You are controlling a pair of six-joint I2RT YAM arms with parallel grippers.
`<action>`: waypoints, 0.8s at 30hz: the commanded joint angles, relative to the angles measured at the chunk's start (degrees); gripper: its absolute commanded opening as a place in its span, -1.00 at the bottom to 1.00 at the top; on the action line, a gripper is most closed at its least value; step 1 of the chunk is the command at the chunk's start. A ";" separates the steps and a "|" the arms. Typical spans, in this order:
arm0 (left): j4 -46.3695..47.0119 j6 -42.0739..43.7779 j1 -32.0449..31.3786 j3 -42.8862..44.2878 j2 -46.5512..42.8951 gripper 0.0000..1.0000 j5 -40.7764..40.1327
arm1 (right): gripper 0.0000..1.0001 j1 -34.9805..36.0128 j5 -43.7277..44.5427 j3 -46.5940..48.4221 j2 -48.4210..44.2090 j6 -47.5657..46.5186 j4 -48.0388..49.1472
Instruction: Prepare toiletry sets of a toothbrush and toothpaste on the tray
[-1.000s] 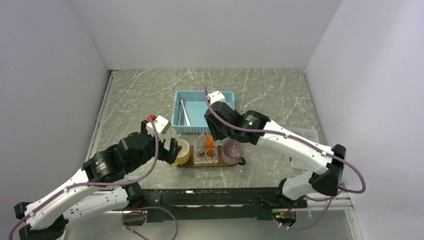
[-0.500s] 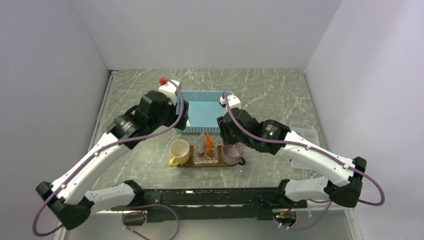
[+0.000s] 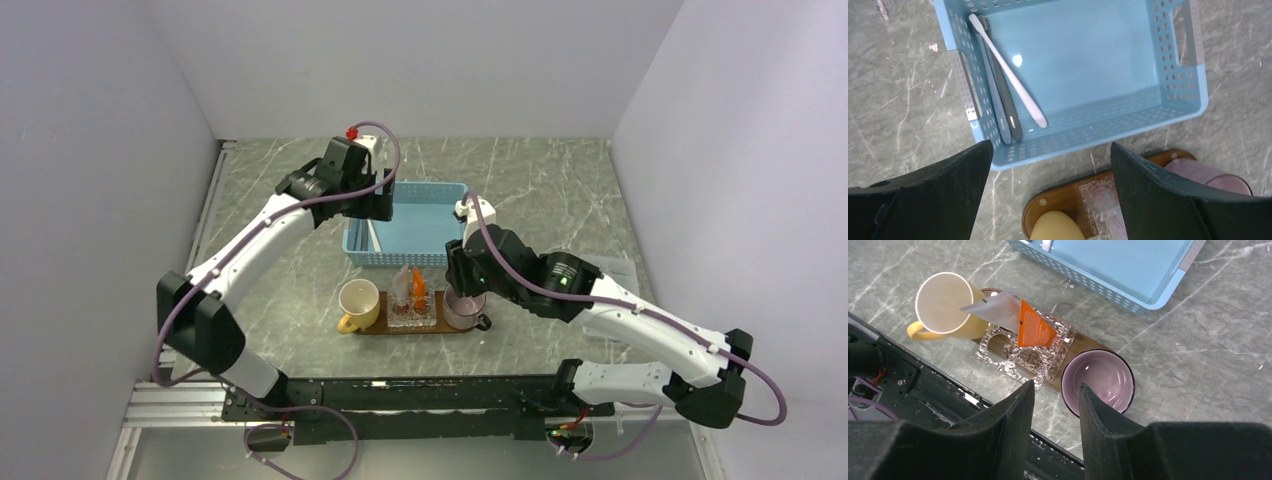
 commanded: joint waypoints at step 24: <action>-6.66 -8.55 4.05 16.98 32.72 0.64 0.72 | -0.19 -2.86 -0.49 -4.95 -11.68 -3.03 0.65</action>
